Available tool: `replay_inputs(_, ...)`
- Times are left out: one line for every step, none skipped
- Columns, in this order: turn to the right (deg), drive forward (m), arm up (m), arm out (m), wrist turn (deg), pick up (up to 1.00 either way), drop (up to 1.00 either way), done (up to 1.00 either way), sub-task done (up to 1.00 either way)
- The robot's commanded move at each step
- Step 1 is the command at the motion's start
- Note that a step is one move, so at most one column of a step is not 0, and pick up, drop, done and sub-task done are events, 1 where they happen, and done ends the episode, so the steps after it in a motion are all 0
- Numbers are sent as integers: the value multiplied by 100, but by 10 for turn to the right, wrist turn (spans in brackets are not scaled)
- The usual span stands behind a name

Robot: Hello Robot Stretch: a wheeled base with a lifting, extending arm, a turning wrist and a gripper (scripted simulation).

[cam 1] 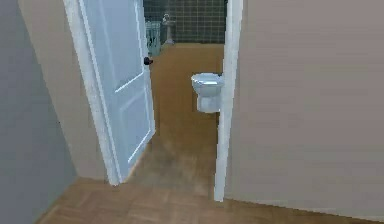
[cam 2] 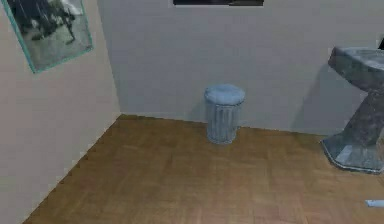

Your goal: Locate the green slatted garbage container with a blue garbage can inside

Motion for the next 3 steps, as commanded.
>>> replay_inputs(0, 100, 0, 0, 0, 0, 0, 0, 0)
replay_inputs(0, 100, 0, 0, 0, 0, 0, 0, 0)
replay_inputs(0, 35, 0, 0, 0, 0, 0, 0, 0)
